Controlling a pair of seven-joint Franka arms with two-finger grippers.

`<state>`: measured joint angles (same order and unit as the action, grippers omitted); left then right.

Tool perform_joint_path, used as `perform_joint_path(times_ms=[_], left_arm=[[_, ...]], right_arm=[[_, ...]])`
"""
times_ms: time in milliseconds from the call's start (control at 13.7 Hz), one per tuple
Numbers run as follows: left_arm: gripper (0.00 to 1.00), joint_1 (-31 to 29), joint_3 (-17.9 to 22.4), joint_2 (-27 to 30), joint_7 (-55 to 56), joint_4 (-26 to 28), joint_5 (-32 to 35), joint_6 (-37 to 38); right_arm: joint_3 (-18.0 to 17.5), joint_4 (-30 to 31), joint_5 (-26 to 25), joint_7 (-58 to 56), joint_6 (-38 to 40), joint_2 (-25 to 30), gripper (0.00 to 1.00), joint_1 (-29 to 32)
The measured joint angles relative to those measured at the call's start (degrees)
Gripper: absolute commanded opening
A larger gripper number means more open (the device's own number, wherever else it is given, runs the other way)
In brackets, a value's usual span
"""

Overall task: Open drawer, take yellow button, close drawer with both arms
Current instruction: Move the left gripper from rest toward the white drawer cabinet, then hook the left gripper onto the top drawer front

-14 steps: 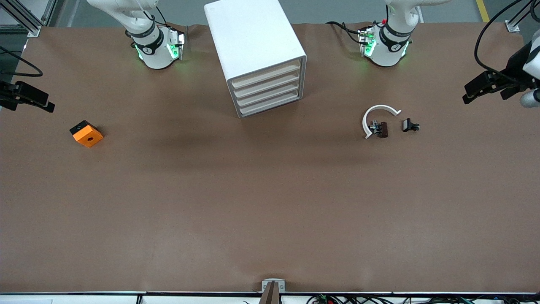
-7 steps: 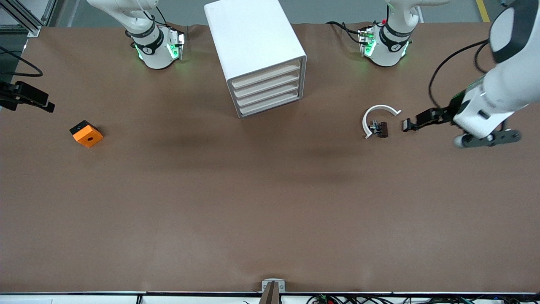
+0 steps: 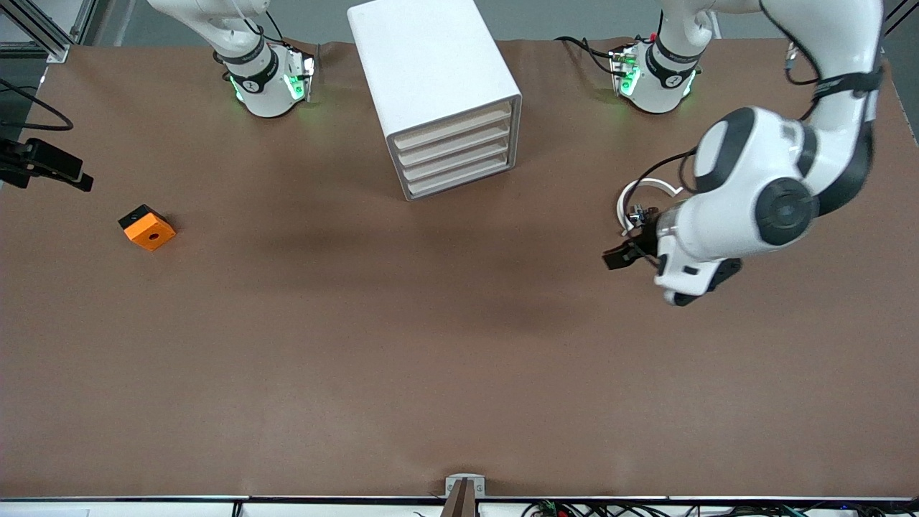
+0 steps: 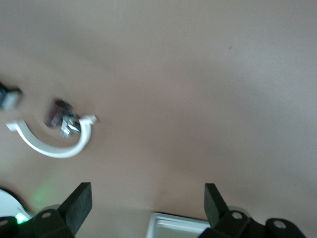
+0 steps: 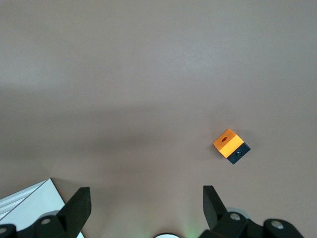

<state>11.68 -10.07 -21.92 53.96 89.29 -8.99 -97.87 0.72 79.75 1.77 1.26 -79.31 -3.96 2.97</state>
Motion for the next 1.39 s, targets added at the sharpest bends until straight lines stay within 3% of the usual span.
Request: perform_joint_path(times_ms=[511,877,1169,1388], left_arm=[[1.0,12.72,-0.12,-12.72,33.02,-5.06,-2.27,-6.27],[1.0,15.8,-0.13,-17.0,60.73,-6.12,-16.95,-5.19],[1.0,16.76,-0.24,-17.83,66.91,-6.09,-28.26,4.66],[1.0,16.86,-0.23,-18.93,71.92,-6.05,-34.47,7.95]], right_arm=[[-0.59,0.02,0.0,0.0,-0.07,-0.25,1.0,-0.18],[-0.82,0.02,0.0,0.0,-0.9,-0.68,1.0,-0.63],[-0.87,0.03,0.0,0.1,-1.74,-1.35,1.0,-2.41],[-0.86,0.03,0.0,0.16,-1.95,-1.88,1.0,-2.95]])
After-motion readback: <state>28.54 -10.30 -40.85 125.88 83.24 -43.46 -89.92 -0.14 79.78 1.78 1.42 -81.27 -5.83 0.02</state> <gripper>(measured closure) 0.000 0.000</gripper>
